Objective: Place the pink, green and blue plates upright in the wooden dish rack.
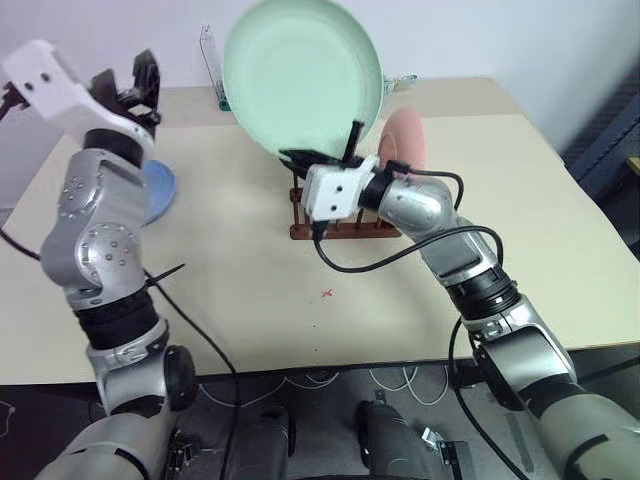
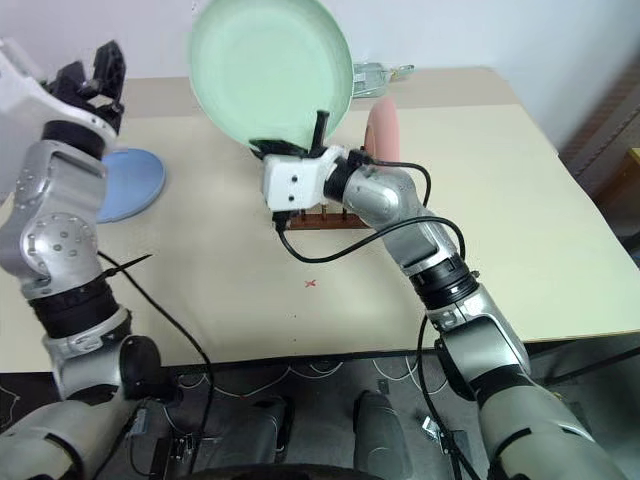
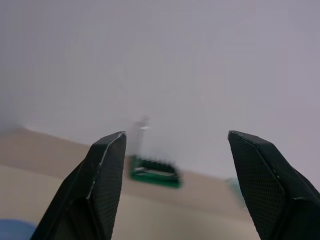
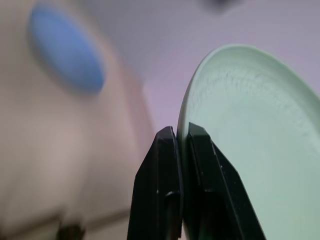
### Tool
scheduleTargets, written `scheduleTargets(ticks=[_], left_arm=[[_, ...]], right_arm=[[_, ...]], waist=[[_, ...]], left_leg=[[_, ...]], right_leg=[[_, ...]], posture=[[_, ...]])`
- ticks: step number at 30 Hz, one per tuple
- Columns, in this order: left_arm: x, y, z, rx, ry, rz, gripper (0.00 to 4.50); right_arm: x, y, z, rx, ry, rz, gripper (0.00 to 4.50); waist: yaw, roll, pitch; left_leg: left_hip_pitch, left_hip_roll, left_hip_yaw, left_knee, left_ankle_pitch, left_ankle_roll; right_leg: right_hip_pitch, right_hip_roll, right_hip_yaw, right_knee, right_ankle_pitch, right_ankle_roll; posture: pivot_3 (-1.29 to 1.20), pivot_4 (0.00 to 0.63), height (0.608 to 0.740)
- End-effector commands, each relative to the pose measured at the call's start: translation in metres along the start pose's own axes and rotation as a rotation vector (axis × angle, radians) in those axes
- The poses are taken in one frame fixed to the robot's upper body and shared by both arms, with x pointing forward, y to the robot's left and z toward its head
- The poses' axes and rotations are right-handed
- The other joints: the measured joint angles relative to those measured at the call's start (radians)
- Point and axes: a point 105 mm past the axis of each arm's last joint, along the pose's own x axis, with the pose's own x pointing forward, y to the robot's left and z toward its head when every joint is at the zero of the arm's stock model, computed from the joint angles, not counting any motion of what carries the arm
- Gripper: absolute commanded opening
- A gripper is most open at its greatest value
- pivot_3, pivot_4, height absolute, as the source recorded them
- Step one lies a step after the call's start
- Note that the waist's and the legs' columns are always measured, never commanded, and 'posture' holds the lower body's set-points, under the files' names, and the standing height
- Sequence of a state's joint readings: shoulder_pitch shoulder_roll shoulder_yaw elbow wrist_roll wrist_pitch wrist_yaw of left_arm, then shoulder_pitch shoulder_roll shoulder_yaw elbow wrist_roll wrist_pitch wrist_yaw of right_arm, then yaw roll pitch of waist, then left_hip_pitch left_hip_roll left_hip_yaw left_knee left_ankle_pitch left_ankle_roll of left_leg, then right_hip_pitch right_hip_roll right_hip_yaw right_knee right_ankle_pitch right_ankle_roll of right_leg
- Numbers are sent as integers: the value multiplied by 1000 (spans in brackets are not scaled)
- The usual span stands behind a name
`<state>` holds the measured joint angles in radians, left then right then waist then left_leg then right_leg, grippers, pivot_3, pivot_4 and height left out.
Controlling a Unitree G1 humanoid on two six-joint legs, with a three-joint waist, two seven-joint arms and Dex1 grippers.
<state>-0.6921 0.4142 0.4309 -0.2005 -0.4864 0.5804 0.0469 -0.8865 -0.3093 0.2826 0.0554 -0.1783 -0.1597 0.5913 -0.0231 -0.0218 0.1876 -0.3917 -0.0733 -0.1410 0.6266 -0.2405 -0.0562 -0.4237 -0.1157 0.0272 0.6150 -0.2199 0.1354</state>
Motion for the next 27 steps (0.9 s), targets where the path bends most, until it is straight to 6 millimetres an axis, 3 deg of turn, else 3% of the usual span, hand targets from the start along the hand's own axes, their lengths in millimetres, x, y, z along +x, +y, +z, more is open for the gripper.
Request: scheduleTargets(ticks=[1,3,5,10,14,27], left_arm=[[-12,7,-22,280,70,-92,3360],[-26,-1,-46,351,142,-210,3360],[-37,-8,-58,335,164,-284,3360],[-77,-31,-98,216,285,-481,3360],[-94,-46,-107,170,328,-584,3360],[-100,-61,-113,131,340,-624,3360]], right_arm=[[-11,-17,38,348,-170,-66,0],[-16,-20,47,563,-220,-81,0],[-19,-22,51,707,-238,-85,0],[-26,-21,36,1104,-207,-165,0],[-33,-31,18,1293,-191,-286,0],[-34,-40,-25,1543,-114,-496,0]], waist=[[0,1,0],[6,1,0],[11,1,0],[7,1,0],[4,3,1],[2,4,0]], left_leg=[[0,0,0,0,0,0],[0,0,-1,0,-1,1],[0,0,-1,0,-3,4],[0,1,-2,-1,-3,5],[0,1,-1,-2,-3,5],[0,1,0,-2,-3,5]], right_leg=[[0,0,0,0,0,0],[0,0,0,0,0,0],[0,0,0,0,0,-1],[0,0,0,0,1,-3],[-2,0,0,2,2,-3],[-3,0,0,2,2,-3]], posture=[[0,150,740],[0,150,740],[0,150,740],[0,150,740],[0,150,740],[0,150,740]])
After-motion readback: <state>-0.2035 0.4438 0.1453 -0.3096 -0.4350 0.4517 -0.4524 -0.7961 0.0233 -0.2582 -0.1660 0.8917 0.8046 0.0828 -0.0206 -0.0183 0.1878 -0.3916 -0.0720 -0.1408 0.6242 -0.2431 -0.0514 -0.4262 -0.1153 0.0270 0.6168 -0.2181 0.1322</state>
